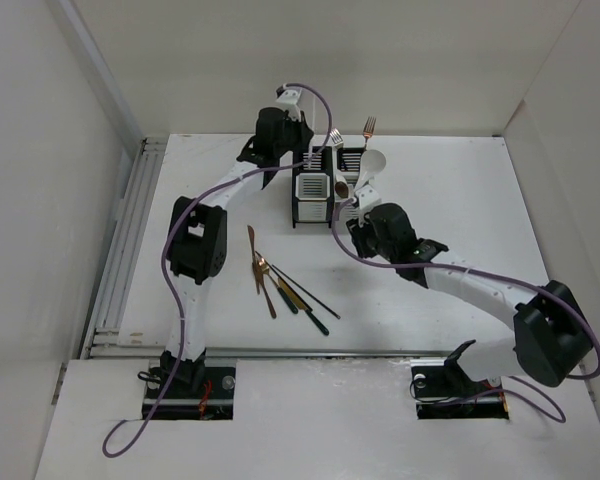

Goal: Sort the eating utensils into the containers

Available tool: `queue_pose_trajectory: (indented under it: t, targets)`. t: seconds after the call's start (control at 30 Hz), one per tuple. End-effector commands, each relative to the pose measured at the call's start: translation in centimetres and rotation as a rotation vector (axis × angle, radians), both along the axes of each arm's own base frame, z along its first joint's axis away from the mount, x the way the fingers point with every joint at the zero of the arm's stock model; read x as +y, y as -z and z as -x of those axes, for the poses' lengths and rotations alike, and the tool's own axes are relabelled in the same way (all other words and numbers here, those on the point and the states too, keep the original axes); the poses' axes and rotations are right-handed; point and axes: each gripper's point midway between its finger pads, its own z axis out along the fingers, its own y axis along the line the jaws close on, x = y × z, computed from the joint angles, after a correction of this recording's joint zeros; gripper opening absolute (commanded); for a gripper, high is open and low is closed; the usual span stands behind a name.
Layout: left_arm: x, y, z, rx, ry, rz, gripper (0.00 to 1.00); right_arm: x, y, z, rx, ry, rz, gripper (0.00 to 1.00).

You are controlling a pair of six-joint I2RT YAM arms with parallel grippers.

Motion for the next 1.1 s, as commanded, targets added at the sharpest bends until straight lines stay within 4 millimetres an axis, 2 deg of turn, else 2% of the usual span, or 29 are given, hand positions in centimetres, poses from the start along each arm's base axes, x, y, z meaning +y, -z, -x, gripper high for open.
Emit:
queue_pose_trajectory:
  t: [0.0,0.1,0.13,0.17,0.2,0.27,0.3,0.33,0.4,0.43,0.47,0.5,0.53,0.57,0.6,0.63,0.67,0.7,0.73,0.77,0.8,0.83,0.87,0.9,0.93,1.0,1.03,1.07]
  targets:
    - [-0.3,-2.5,1.1,-0.059,0.024,0.030,0.00,-0.5,-2.2,-0.5,-0.050,0.029,-0.043,0.46]
    - [-0.2,-1.8,1.5,-0.047,0.024,0.025,0.01,-0.2,-2.2,-0.2,-0.041,-0.011,-0.028,0.52]
    - [-0.1,-2.4,1.7,-0.049,0.024,0.026,0.04,-0.1,-1.8,0.3,-0.032,-0.035,0.001,0.57]
    - [0.0,-3.2,2.0,-0.056,0.024,0.029,0.16,0.3,-2.2,0.4,-0.037,-0.050,0.008,0.59]
    - [0.2,-3.3,2.2,-0.046,0.024,0.025,0.24,0.8,-2.6,0.7,-0.042,-0.072,0.014,0.61]
    - [0.8,-4.9,2.7,-0.060,0.005,0.016,0.35,0.9,-2.1,1.2,-0.029,-0.103,0.042,0.66]
    - [1.8,-4.2,2.7,-0.029,-0.046,-0.006,0.41,1.4,-2.4,1.6,-0.036,-0.118,0.037,0.67]
    - [2.4,-5.8,3.1,-0.042,-0.070,-0.004,0.43,1.9,-2.6,2.0,-0.035,-0.145,0.041,0.68]
    - [3.6,-6.4,3.9,-0.036,-0.111,-0.024,0.44,2.1,-2.8,2.5,-0.034,-0.159,0.042,0.72]
    - [3.9,-6.0,4.6,-0.011,-0.110,-0.036,0.44,2.4,-2.5,3.0,-0.021,-0.174,0.052,0.72]
    - [4.6,-8.6,5.6,-0.049,-0.119,-0.038,0.44,2.7,-2.5,3.4,-0.013,-0.197,0.063,0.72]
    - [5.1,-9.5,6.1,-0.057,-0.132,-0.049,0.44,2.8,-2.3,3.8,-0.008,-0.216,0.081,0.72]
    - [6.3,-9.3,6.7,-0.021,-0.177,-0.076,0.44,3.7,-2.6,4.5,-0.008,-0.251,0.076,0.71]
    - [7.1,-10.2,7.3,-0.017,-0.204,-0.084,0.45,4.2,-2.1,5.1,0.006,-0.281,0.088,0.69]
    - [8.1,-11.9,8.4,-0.030,-0.230,-0.092,0.46,4.8,-2.1,5.4,0.009,-0.303,0.084,0.63]
    - [10.0,-12.4,8.8,-0.019,-0.293,-0.108,0.46,5.4,-1.5,5.9,0.027,-0.327,0.090,0.60]
    - [11.2,-11.7,9.8,0.033,-0.307,-0.123,0.46,6.4,-0.9,6.8,0.047,-0.375,0.084,0.57]
    - [13.8,-13.3,10.9,0.026,-0.356,-0.106,0.46,7.1,-0.6,7.2,0.058,-0.393,0.073,0.52]
    - [15.1,-13.3,11.7,0.045,-0.378,-0.100,0.46,7.6,0.6,7.7,0.096,-0.412,0.081,0.50]
    - [16.5,-12.7,12.8,0.090,-0.406,-0.093,0.46,8.6,1.2,8.5,0.112,-0.454,0.074,0.50]
    - [17.9,-11.1,13.8,0.132,-0.430,-0.103,0.46,9.2,1.6,8.8,0.125,-0.473,0.077,0.50]
    - [20.6,-12.7,15.4,0.105,-0.479,-0.085,0.46,9.6,2.9,9.1,0.149,-0.485,0.097,0.50]
    - [21.8,-12.7,16.3,0.103,-0.503,-0.083,0.46,10.2,3.0,9.4,0.155,-0.502,0.095,0.52]
    - [22.9,-10.4,17.6,0.152,-0.520,-0.105,0.46,10.6,3.1,9.4,0.170,-0.506,0.085,0.52]
    - [25.1,-11.9,19.5,0.106,-0.567,-0.102,0.46,11.0,3.3,9.6,0.168,-0.516,0.085,0.53]
    - [26.6,-11.0,21.5,0.098,-0.590,-0.139,0.48,11.2,3.5,9.7,0.172,-0.516,0.068,0.54]
    - [27.1,-8.8,22.5,0.121,-0.595,-0.186,0.50,10.9,4.2,9.9,0.188,-0.515,0.081,0.54]
    - [28.2,-9.6,24.2,0.085,-0.634,-0.175,0.52,10.9,4.2,9.9,0.188,-0.515,0.081,0.54]
